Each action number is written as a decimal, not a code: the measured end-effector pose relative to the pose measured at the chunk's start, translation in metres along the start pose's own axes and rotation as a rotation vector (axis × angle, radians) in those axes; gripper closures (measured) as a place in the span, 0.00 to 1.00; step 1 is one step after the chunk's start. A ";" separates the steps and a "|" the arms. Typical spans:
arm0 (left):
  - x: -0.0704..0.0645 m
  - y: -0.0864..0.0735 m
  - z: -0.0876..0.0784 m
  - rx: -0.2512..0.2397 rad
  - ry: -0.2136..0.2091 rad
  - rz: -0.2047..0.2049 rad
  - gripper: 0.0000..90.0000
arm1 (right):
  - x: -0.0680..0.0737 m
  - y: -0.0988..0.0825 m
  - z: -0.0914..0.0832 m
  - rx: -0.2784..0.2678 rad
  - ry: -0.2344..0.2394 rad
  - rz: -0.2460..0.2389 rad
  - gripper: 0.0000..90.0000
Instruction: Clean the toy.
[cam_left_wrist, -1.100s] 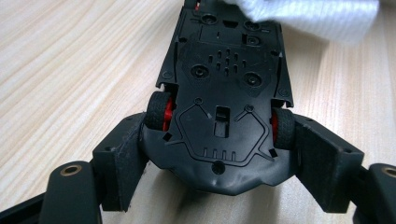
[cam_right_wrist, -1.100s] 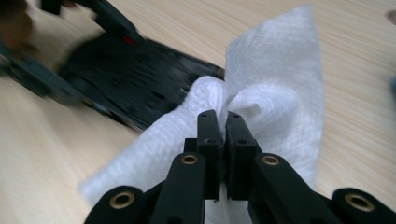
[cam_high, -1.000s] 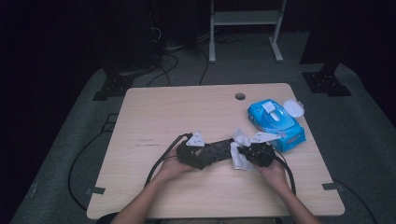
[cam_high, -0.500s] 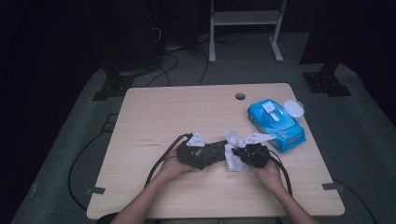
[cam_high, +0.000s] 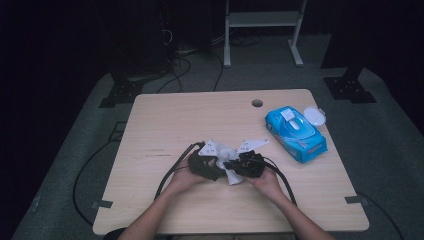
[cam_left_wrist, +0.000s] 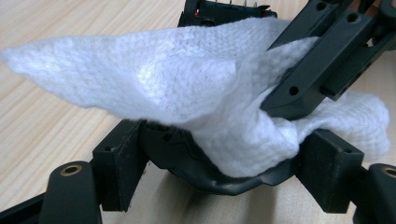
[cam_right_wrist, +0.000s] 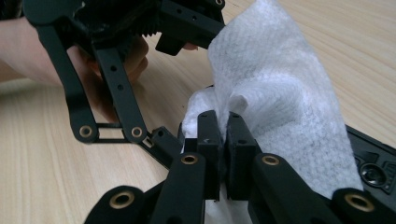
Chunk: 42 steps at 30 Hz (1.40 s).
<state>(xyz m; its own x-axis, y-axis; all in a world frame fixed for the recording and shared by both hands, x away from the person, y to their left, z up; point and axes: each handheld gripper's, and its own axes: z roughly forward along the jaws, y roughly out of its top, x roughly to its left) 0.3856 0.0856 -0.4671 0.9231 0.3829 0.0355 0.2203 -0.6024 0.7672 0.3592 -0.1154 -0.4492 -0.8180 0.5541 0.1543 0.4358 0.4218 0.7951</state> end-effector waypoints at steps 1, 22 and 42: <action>0.000 0.000 0.000 -0.001 -0.001 0.000 0.27 | -0.001 0.001 0.000 0.004 0.006 0.002 0.95; -0.004 0.000 0.004 0.020 -0.015 0.027 0.27 | -0.034 0.007 -0.003 0.001 -0.207 0.059 0.95; -0.002 -0.001 0.004 0.013 -0.030 0.013 0.26 | -0.062 -0.020 -0.043 0.018 -0.276 0.098 0.95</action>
<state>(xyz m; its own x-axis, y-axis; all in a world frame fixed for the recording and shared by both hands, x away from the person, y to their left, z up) 0.3849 0.0829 -0.4709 0.9350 0.3538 0.0260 0.2121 -0.6164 0.7583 0.3851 -0.1887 -0.4494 -0.6399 0.7659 0.0627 0.5160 0.3678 0.7736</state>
